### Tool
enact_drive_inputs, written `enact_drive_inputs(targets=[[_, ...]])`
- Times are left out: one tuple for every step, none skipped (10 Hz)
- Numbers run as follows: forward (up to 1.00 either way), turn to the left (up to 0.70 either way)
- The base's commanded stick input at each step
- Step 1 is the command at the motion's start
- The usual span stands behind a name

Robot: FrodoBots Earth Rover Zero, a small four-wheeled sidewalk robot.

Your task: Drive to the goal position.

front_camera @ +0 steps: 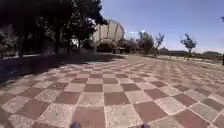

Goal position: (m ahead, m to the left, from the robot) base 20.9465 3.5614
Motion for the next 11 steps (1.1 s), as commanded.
enact_drive_inputs(targets=[[1.00,0.00],[1.00,0.00],[1.00,0.00],[1.00,0.00],[1.00,0.00],[1.00,0.00],[1.00,0.00],[1.00,0.00],[1.00,0.00],[1.00,0.00],[1.00,0.00]])
